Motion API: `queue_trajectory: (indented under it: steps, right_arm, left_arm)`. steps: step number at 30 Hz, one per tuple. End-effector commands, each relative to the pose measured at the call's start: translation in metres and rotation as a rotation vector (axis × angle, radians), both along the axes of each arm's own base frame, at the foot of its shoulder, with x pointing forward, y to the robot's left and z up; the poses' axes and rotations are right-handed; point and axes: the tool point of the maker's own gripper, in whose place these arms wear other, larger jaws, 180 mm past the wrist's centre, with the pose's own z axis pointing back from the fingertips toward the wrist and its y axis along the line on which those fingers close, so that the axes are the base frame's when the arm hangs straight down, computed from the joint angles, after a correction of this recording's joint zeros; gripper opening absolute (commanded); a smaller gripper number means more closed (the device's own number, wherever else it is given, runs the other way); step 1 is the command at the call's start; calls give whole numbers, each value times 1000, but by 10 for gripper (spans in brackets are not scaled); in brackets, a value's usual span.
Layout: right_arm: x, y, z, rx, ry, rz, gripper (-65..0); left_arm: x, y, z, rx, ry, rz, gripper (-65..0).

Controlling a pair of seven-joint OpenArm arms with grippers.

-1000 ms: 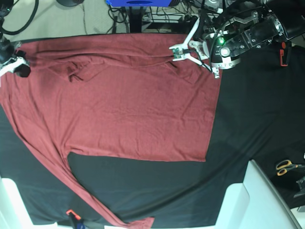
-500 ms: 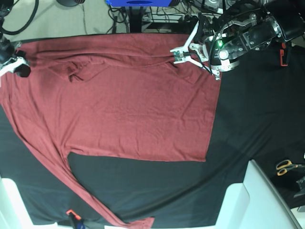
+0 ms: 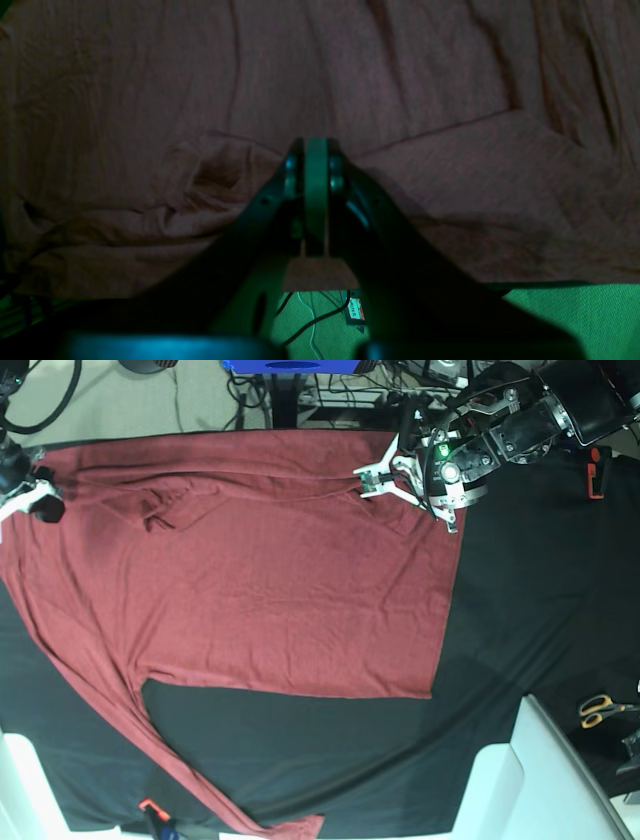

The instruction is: Fold the T-shirt properly

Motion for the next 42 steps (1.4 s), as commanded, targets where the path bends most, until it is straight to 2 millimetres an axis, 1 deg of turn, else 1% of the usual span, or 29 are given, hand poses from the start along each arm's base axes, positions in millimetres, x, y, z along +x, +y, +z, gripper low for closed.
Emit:
queue_trajectory:
  steps: [1,6,8,11,13,19,28,35,40,42]
  right_arm:
    - [7,-7,10,-13,-40,-3,-645]
    - [7,-7,10,-13,-40,-3,-645]
    - [7,-7,10,-13,-40,-3,-645]
    - [7,-7,10,-13,-40,-3,-645]
    - [6,-7,10,-13,-39,-3,-645]
    - [6,-7,10,-13,-39,-3,-645]
    - [6,-7,10,-13,-39,-3,-645]
    - [6,-7,10,-13,-39,-3,-645]
    - [12,-7,12,-15,-51,-3,-645]
    - [14,-8,14,-18,-55,0,-645]
  left_arm:
    - [7,3,4,8,-22,-3,-650]
    - [8,3,4,9,-24,-2,-650]
    - [8,-2,3,0,-23,-2,-650]
    - [5,2,-7,23,-1,17,-650]
    - [6,-1,-11,-1,-3,21,-650]
    - [9,0,-13,-8,-10,24,-650]
    - [38,15,-11,33,-54,47,-650]
    - [73,15,4,32,-126,52,-650]
    - [89,22,13,43,-162,59,-650]
    - [101,27,21,23,-188,112,-650]
